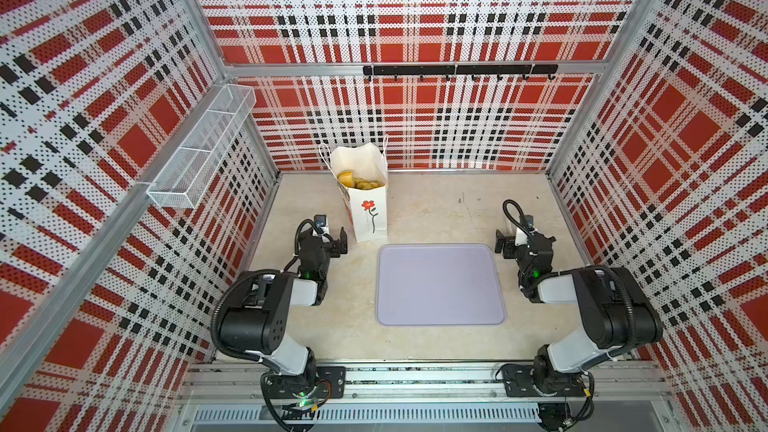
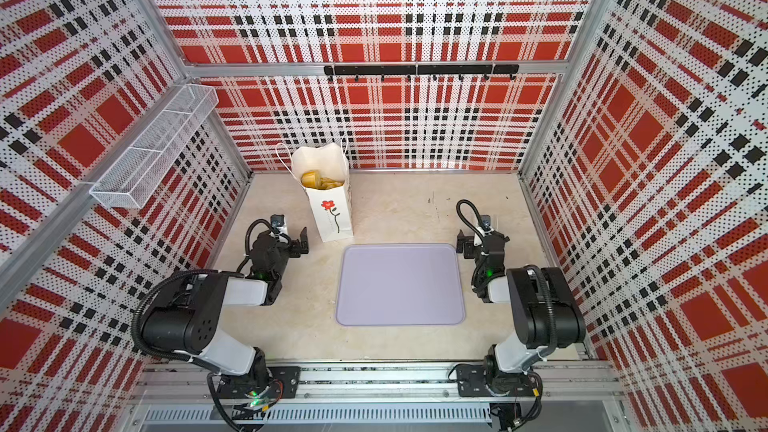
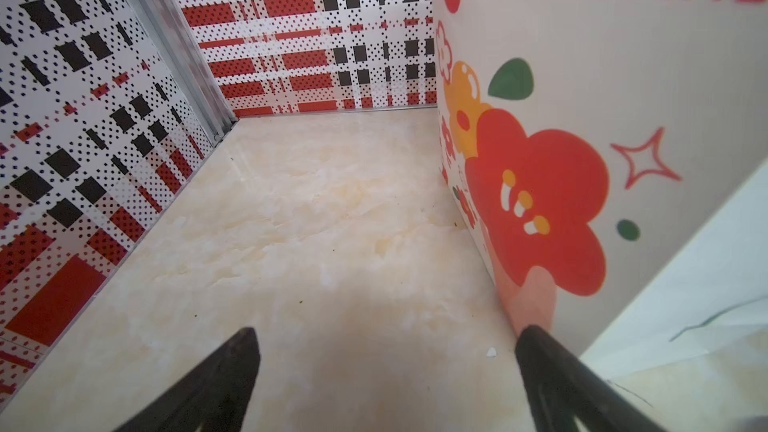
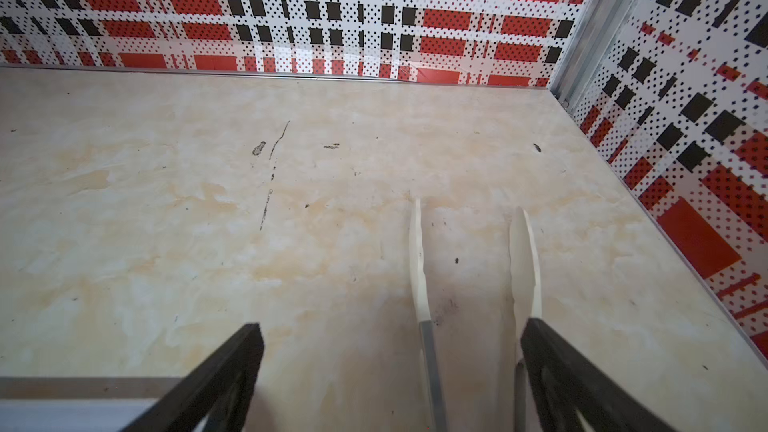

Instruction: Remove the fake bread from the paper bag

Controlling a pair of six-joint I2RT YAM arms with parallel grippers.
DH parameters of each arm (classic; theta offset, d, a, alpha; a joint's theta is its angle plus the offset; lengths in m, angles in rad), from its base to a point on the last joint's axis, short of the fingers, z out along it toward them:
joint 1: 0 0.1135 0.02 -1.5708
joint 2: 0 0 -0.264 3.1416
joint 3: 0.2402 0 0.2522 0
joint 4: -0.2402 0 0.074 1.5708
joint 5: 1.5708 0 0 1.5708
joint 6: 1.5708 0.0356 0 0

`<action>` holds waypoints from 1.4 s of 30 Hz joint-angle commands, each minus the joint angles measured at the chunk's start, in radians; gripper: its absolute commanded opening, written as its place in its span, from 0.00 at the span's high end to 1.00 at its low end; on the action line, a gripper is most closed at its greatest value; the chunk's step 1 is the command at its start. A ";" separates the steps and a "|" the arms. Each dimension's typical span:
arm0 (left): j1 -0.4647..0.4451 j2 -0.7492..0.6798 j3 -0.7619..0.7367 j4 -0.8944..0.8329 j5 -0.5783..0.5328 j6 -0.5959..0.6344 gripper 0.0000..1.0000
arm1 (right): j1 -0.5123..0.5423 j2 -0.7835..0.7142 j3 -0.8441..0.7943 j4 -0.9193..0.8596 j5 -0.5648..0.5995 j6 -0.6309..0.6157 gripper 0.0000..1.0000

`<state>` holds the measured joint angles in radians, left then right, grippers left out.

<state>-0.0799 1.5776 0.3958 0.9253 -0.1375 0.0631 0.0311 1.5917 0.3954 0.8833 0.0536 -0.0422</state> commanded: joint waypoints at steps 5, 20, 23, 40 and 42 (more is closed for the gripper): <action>0.017 -0.005 0.007 0.006 0.023 -0.022 0.01 | -0.005 -0.003 0.003 0.047 -0.018 -0.022 0.00; 0.005 -0.002 0.009 0.004 0.003 -0.014 0.01 | -0.009 -0.002 0.008 0.037 0.009 -0.004 0.00; 0.002 -0.003 0.009 0.005 0.000 -0.014 0.00 | -0.010 -0.001 0.009 0.037 0.010 -0.004 0.00; -0.112 -0.390 0.132 -0.530 -0.415 -0.120 0.00 | 0.000 -0.474 0.218 -0.801 0.062 0.409 0.00; -0.095 -0.462 0.206 -0.752 -0.421 -0.218 0.01 | -0.005 -0.474 0.272 -0.893 0.029 0.432 0.00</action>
<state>-0.1898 1.1954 0.5247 0.5037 -0.4820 -0.0063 0.0299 1.1141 0.6289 0.2146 0.1493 0.2821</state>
